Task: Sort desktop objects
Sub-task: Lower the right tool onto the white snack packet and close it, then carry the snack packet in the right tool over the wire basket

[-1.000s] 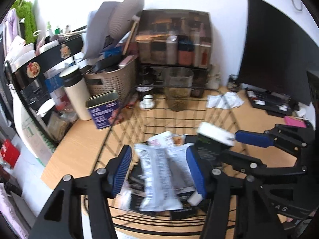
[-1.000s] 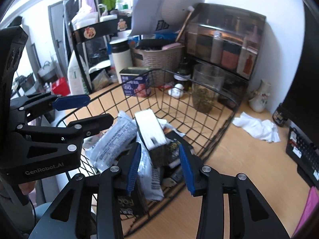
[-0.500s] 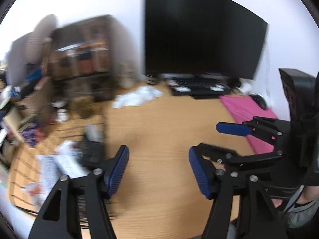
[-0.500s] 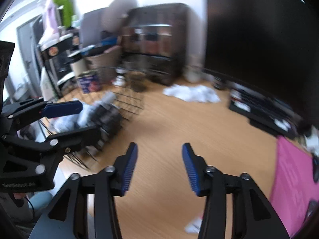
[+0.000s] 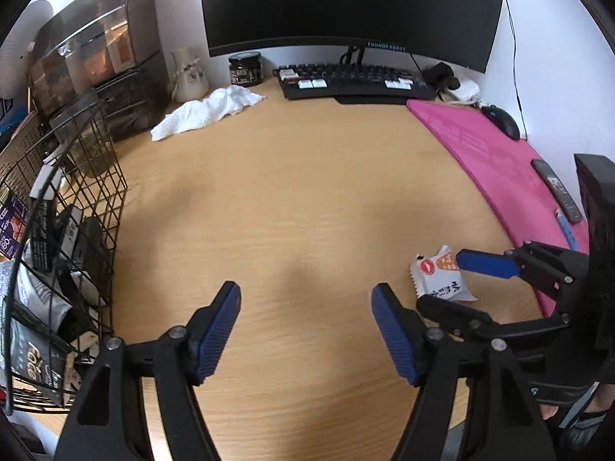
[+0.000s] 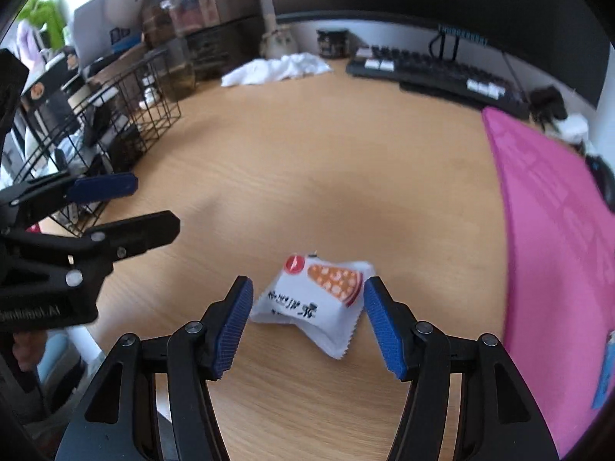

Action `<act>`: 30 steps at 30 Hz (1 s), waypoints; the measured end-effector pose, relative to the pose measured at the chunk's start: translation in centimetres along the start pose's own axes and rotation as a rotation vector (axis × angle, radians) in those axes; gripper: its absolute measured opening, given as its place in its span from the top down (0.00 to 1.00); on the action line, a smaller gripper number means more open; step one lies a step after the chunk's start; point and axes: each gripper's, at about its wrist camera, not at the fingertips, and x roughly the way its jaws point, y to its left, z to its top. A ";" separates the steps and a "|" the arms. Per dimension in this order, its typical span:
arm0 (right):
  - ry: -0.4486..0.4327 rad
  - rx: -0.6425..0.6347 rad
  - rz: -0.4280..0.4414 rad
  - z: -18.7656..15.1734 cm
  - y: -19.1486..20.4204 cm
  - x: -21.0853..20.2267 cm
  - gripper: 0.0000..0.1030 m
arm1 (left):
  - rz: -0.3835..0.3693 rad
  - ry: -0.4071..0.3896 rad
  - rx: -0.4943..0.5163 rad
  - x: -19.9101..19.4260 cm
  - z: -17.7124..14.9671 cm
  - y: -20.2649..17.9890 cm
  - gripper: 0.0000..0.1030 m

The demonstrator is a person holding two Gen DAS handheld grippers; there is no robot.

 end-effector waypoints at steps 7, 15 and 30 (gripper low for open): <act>-0.017 -0.020 -0.020 -0.2 0.6 0.4 0.41 | 0.006 0.033 0.009 1.0 -0.3 0.2 0.28; -0.017 -0.056 -0.076 -0.1 1.4 0.6 0.59 | 0.016 0.038 0.017 1.2 -0.3 0.6 0.28; -0.034 -0.026 -0.050 -0.1 1.0 -0.1 0.72 | 0.021 0.033 0.041 0.9 -0.3 0.2 0.28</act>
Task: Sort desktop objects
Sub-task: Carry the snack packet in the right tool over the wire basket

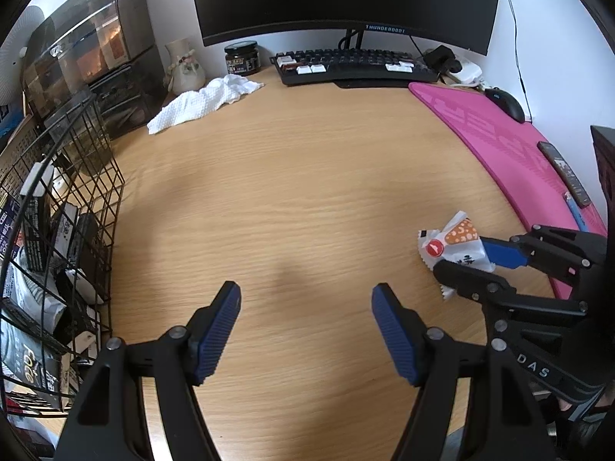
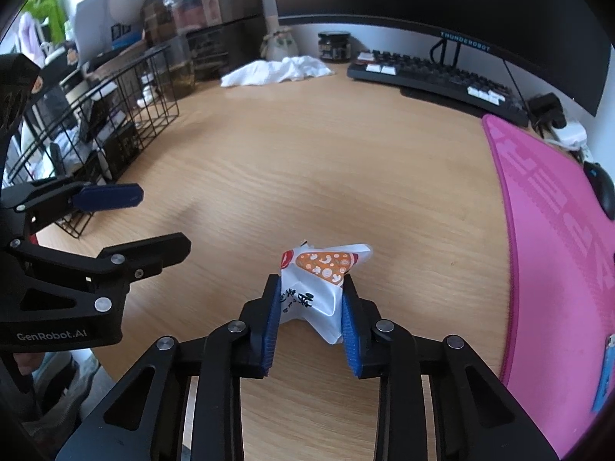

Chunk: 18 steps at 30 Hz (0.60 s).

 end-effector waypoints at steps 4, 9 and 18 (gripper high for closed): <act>-0.019 -0.004 0.003 0.5 0.4 -0.7 0.72 | 0.008 -0.027 0.008 -1.2 0.3 0.1 0.28; -0.077 -0.029 0.009 2.2 1.7 -2.8 0.72 | 0.039 -0.110 0.025 -4.5 1.5 0.8 0.28; -0.217 -0.134 0.079 8.3 7.8 -6.4 0.72 | 0.113 -0.284 -0.100 -12.2 2.5 6.9 0.28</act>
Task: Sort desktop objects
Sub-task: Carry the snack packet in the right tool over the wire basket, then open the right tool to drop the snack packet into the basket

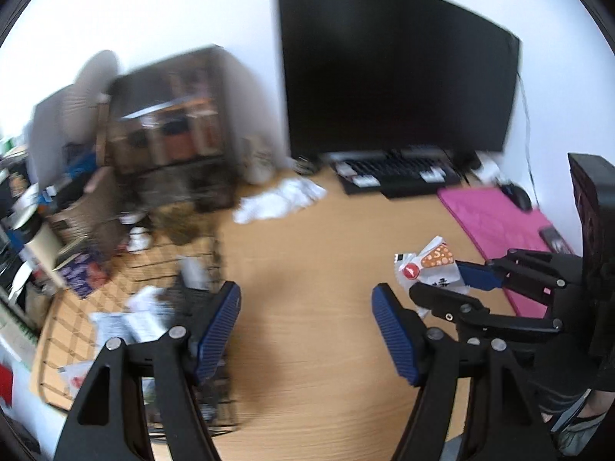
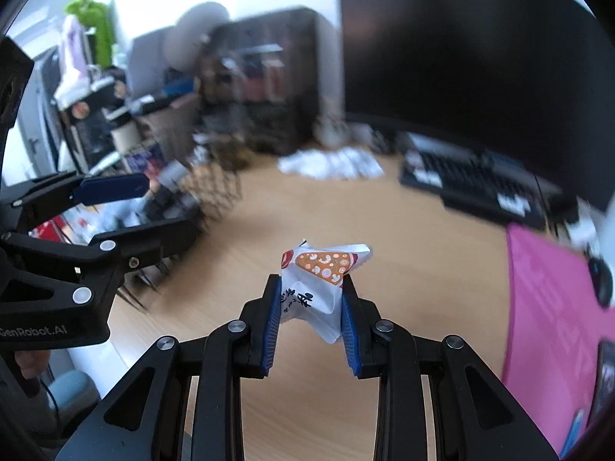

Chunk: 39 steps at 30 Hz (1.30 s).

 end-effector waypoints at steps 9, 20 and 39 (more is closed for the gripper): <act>-0.071 -0.140 0.131 5.9 9.4 1.1 0.72 | 0.155 -0.063 -0.225 -4.7 -1.1 11.1 0.28; -0.026 -0.232 0.253 6.6 17.4 4.8 0.72 | 0.282 -0.023 -0.292 -5.4 -3.9 16.6 0.24; 0.024 -0.266 0.286 5.9 19.9 7.9 0.68 | 0.323 0.057 -0.331 -4.1 -6.2 18.4 0.24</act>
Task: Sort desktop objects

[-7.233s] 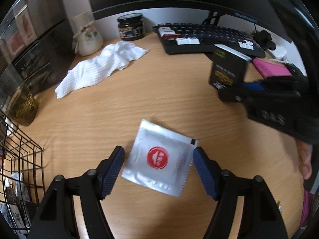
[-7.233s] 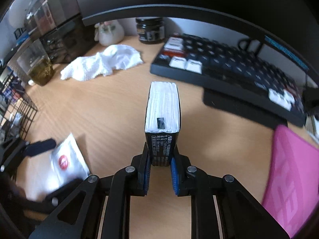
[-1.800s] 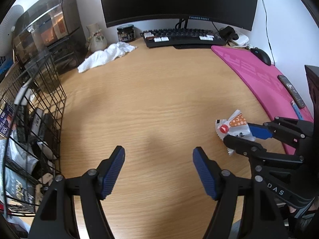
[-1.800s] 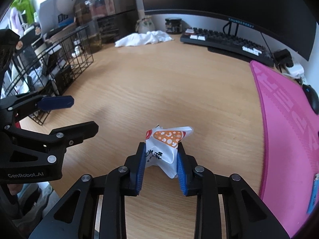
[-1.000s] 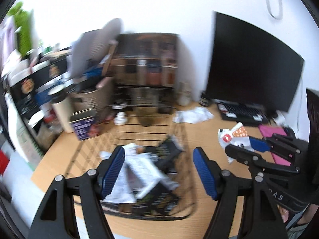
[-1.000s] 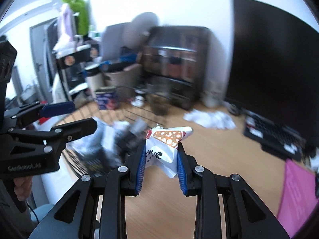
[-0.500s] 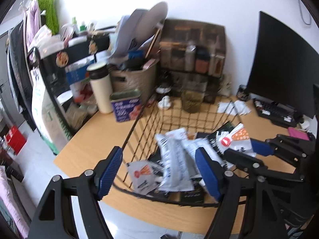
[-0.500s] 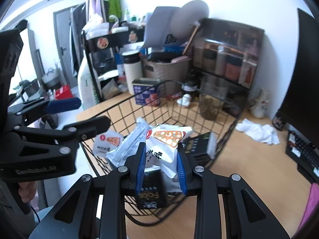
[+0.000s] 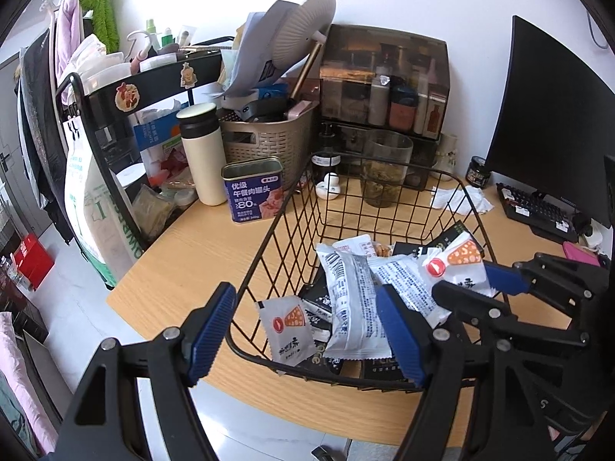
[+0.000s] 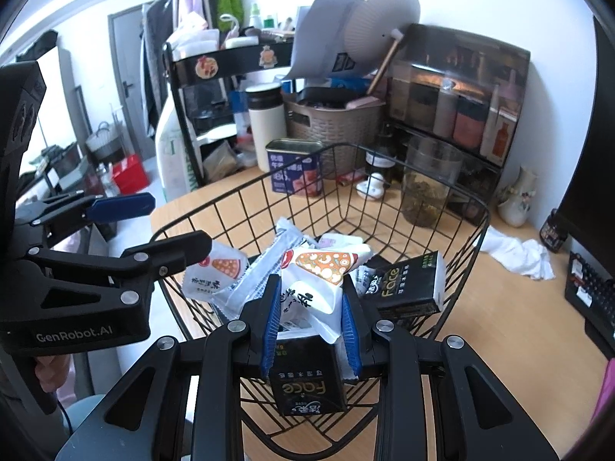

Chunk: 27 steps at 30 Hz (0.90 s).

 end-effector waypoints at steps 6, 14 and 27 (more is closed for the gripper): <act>-0.003 0.022 -0.021 -0.3 -0.9 -0.2 0.59 | -0.011 0.001 0.011 0.2 0.1 -0.6 0.24; -0.026 0.056 -0.060 -1.1 -2.8 -2.5 0.59 | -0.068 -0.006 0.055 0.2 0.7 -3.6 0.24; -0.034 0.275 -0.311 -10.6 -11.9 -12.7 0.42 | -0.330 -0.107 0.276 -1.9 -1.4 -17.8 0.22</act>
